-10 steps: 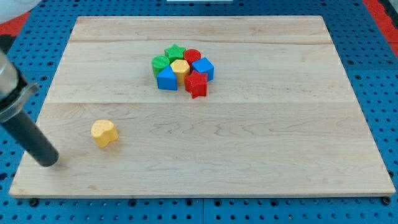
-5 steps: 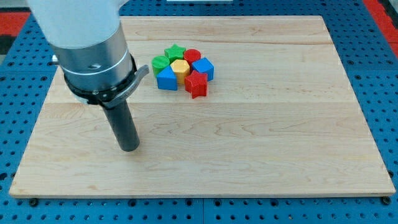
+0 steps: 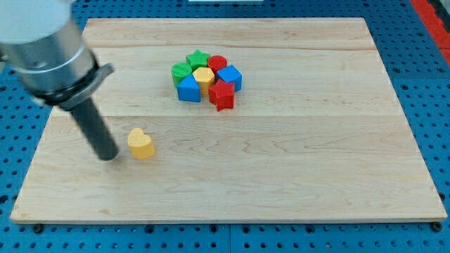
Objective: Move the yellow heart into the yellow hexagon
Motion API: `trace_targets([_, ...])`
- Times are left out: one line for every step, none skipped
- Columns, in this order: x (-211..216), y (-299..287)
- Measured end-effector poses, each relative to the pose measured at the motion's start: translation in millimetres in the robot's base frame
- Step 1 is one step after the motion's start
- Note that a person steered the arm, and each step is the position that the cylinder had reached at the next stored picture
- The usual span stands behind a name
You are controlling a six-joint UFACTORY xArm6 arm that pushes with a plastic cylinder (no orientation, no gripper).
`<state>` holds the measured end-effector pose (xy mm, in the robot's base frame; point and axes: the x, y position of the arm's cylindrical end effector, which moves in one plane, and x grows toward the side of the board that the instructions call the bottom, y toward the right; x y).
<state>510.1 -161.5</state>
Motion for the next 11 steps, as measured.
trace_targets([-10.4,48.1])
trace_targets([-10.5,43.3])
trace_targets([-8.3,41.0])
trace_targets([-8.4,51.5])
trace_targets([-38.8,52.6])
trace_targets([-56.1,67.1])
trace_targets([-22.5,43.1])
trace_targets([-9.4,4.9])
trace_targets([44.5,11.1])
trace_targets([68.6,49.9])
trace_targets([60.6,54.7])
